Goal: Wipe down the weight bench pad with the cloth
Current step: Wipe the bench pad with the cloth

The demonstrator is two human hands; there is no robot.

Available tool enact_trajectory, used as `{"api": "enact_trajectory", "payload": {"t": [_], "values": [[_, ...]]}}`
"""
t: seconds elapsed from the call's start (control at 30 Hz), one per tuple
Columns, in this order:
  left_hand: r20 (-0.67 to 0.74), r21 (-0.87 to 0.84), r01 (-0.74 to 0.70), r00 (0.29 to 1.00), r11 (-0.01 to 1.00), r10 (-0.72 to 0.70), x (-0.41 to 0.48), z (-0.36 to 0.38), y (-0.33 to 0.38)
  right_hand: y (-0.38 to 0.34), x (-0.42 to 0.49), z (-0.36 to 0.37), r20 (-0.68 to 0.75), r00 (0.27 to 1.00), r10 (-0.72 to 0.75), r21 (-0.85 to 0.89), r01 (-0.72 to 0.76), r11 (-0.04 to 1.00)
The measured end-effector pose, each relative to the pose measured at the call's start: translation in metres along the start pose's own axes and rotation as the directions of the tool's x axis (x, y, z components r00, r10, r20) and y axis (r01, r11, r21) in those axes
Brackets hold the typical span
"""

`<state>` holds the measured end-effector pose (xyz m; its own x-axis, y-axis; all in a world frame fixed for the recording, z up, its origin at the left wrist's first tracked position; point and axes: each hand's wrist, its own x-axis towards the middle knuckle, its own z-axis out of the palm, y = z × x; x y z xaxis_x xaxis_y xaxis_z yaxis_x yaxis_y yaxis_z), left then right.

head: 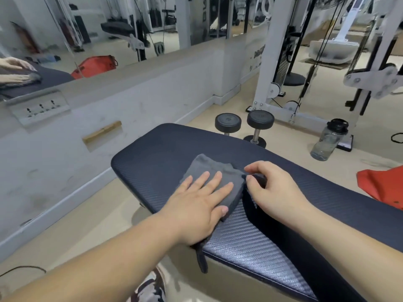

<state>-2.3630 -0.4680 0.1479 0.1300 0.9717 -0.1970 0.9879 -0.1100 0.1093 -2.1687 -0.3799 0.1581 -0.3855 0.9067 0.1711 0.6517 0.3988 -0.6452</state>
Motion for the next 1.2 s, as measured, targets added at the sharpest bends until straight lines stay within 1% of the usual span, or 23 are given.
{"api": "enact_trajectory", "payload": {"t": [0.03,0.1,0.17,0.2,0.23,0.3,0.4,0.47,0.5,0.53,0.6,0.63,0.67,0.7,0.73,0.77,0.83,0.9,0.93,1.0,1.1,1.17,1.2], "values": [[-0.03,0.005,0.047,0.998,0.999,-0.047,0.002,-0.001,-0.019,0.0,0.001,0.002,0.012,1.0,-0.013,-0.031,0.013,0.999],[-0.073,-0.013,0.245,0.967,0.969,-0.246,0.005,-0.003,-0.061,-0.001,0.002,0.006,0.045,0.998,-0.034,-0.081,0.037,0.996],[-0.061,-0.092,0.47,0.877,0.878,-0.476,0.003,-0.006,-0.095,-0.005,0.001,0.011,0.078,0.995,-0.067,-0.127,0.077,0.989],[-0.038,-0.142,0.533,0.839,0.834,-0.542,0.002,-0.006,-0.102,-0.008,0.001,0.012,0.089,0.993,-0.083,-0.148,0.095,0.984],[-0.018,-0.166,0.554,0.826,0.816,-0.564,0.001,-0.006,-0.1,-0.01,0.001,0.014,0.1,0.99,-0.095,-0.172,0.112,0.979],[-0.026,-0.155,0.494,0.864,0.856,-0.503,-0.002,-0.005,-0.078,-0.015,0.001,0.017,0.121,0.986,-0.116,-0.23,0.142,0.963],[-0.084,-0.117,0.212,0.971,0.97,-0.222,-0.015,0.001,-0.044,-0.021,0.005,0.023,0.122,0.984,-0.128,-0.28,0.158,0.947],[-0.13,-0.143,0.083,0.986,0.986,-0.101,-0.016,0.001,-0.062,-0.024,0.008,0.027,0.115,0.987,-0.11,-0.279,0.139,0.95],[-0.154,-0.175,0.089,0.981,0.981,-0.116,-0.015,0.001,-0.081,-0.026,0.009,0.029,0.11,0.989,-0.099,-0.27,0.126,0.955],[-0.18,-0.208,0.143,0.967,0.968,-0.181,-0.014,0.001,-0.101,-0.027,0.01,0.031,0.105,0.99,-0.094,-0.261,0.119,0.958],[-0.203,-0.262,0.34,0.895,0.903,-0.397,-0.015,0.004,-0.131,-0.03,0.011,0.033,0.115,0.99,-0.086,-0.256,0.113,0.96],[-0.181,-0.294,0.423,0.856,0.857,-0.484,-0.016,0.005,-0.135,-0.032,0.011,0.035,0.129,0.988,-0.084,-0.257,0.115,0.96],[-0.149,-0.311,0.469,0.834,0.826,-0.53,-0.014,0.004,-0.129,-0.034,0.012,0.036,0.142,0.987,-0.081,-0.255,0.115,0.96],[-0.125,-0.301,0.481,0.836,0.823,-0.535,-0.01,0.003,-0.117,-0.036,0.013,0.037,0.154,0.985,-0.073,-0.252,0.111,0.961],[-0.113,-0.274,0.455,0.859,0.847,-0.499,-0.007,0.0,-0.1,-0.04,0.015,0.039,0.159,0.985,-0.071,-0.244,0.109,0.964],[-0.115,-0.246,0.387,0.898,0.888,-0.424,-0.005,-0.003,-0.082,-0.044,0.017,0.041,0.158,0.985,-0.074,-0.232,0.11,0.967],[-0.132,-0.193,0.184,0.968,0.964,-0.212,-0.006,-0.004,-0.055,-0.051,0.025,0.045,0.145,0.986,-0.084,-0.198,0.112,0.974],[-0.134,-0.2,0.027,0.989,0.979,-0.054,-0.01,-0.001,-0.054,-0.052,0.037,0.045,0.15,0.987,-0.062,-0.177,0.088,0.98],[-0.136,-0.222,0.0,0.99,0.975,-0.031,-0.01,-0.001,-0.061,-0.049,0.045,0.043,0.16,0.986,-0.038,-0.165,0.064,0.984],[-0.161,-0.224,0.051,0.983,0.973,-0.088,0.0,0.0,-0.087,-0.043,0.065,0.034,0.181,0.983,0.026,-0.147,0.001,0.989],[-0.165,-0.222,0.311,0.922,0.924,-0.35,0.03,-0.008,-0.13,-0.032,0.095,0.024,0.192,0.974,0.122,-0.141,-0.095,0.985],[-0.112,-0.247,0.415,0.885,0.875,-0.452,0.052,-0.018,-0.135,-0.024,0.112,0.024,0.224,0.961,0.164,-0.22,-0.114,0.969],[-0.097,-0.248,0.411,0.891,0.877,-0.445,0.062,-0.02,-0.129,-0.021,0.12,0.025,0.246,0.953,0.174,-0.287,-0.1,0.953]]}}
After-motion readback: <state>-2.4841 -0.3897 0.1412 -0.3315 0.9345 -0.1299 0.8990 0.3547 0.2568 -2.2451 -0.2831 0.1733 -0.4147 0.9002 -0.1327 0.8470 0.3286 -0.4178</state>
